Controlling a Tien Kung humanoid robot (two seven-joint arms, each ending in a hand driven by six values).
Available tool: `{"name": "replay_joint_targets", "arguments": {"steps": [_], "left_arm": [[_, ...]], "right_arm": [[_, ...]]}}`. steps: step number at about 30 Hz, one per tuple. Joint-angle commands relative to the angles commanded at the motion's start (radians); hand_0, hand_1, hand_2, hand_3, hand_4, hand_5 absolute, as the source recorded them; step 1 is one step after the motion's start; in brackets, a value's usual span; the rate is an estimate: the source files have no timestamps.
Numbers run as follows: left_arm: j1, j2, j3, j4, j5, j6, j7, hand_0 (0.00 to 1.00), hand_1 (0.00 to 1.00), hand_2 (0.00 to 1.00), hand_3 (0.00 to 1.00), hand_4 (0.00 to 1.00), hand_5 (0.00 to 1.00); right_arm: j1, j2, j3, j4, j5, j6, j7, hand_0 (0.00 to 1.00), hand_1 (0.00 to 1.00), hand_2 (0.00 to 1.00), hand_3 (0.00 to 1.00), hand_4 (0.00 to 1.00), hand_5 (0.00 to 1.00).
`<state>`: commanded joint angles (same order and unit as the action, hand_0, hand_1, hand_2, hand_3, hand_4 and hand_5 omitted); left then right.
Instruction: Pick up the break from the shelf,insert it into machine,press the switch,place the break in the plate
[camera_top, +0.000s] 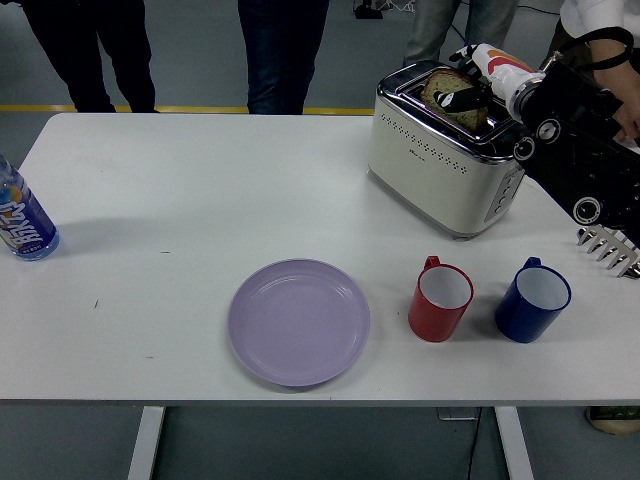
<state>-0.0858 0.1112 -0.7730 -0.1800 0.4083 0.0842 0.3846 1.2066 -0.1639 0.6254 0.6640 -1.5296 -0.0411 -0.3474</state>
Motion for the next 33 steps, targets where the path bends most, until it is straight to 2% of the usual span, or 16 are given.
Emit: {"name": "replay_joint_targets", "arguments": {"steps": [13, 14, 19, 20, 25, 26, 31, 32, 33], "left_arm": [[0.003, 0.002, 0.006, 0.0, 0.001, 0.001, 0.0, 0.388, 0.504, 0.659, 0.782, 0.653, 0.998], [0.004, 0.002, 0.005, 0.0, 0.001, 0.001, 0.0, 0.387, 0.504, 0.659, 0.782, 0.654, 0.998], [0.006, 0.002, 0.009, 0.0, -0.001, 0.002, 0.0, 0.387, 0.504, 0.659, 0.782, 0.654, 0.998], [0.006, 0.002, 0.009, 0.0, 0.0, 0.002, 0.0, 0.387, 0.504, 0.659, 0.782, 0.654, 0.998], [0.005, 0.003, 0.013, 0.0, -0.004, 0.001, -0.001, 0.387, 0.504, 0.659, 0.782, 0.654, 0.998], [0.005, 0.003, 0.014, 0.0, -0.004, 0.001, -0.001, 0.387, 0.504, 0.659, 0.782, 0.653, 0.998], [0.001, 0.004, 0.026, 0.0, -0.015, 0.001, -0.004, 0.387, 0.504, 0.659, 0.782, 0.653, 0.998], [0.0, 0.005, 0.028, 0.0, -0.017, 0.001, -0.005, 0.387, 0.504, 0.659, 0.782, 0.654, 0.998], [-0.001, 0.005, 0.028, 0.0, -0.017, 0.001, -0.005, 0.387, 0.504, 0.659, 0.782, 0.654, 0.998]], "right_arm": [[0.028, 0.032, -0.032, -0.069, -0.007, 0.012, -0.012, 0.797, 0.717, 0.748, 0.833, 0.7, 0.389], [0.032, 0.036, -0.036, -0.076, -0.007, 0.011, -0.012, 0.744, 0.674, 0.713, 0.799, 0.699, 0.389], [0.044, 0.053, -0.052, -0.104, -0.013, 0.011, -0.016, 0.744, 0.674, 0.713, 0.799, 0.699, 0.389], [0.048, 0.059, -0.056, -0.113, -0.017, 0.01, -0.018, 0.674, 0.622, 0.687, 0.783, 0.698, 0.388], [0.059, 0.071, -0.066, -0.129, -0.036, 0.009, -0.021, 0.674, 0.622, 0.687, 0.783, 0.698, 0.388], [0.059, 0.071, -0.066, -0.13, -0.037, 0.009, -0.021, 0.576, 0.561, 0.654, 0.761, 0.695, 0.385], [0.074, 0.079, -0.077, -0.147, -0.052, 0.004, -0.023, 0.576, 0.561, 0.654, 0.761, 0.695, 0.385], [0.076, 0.079, -0.079, -0.149, -0.056, 0.003, -0.023, 0.48, 0.492, 0.61, 0.718, 0.694, 0.388], [0.077, 0.08, -0.081, -0.151, -0.058, 0.002, -0.024, 0.48, 0.492, 0.61, 0.718, 0.694, 0.388]]}}
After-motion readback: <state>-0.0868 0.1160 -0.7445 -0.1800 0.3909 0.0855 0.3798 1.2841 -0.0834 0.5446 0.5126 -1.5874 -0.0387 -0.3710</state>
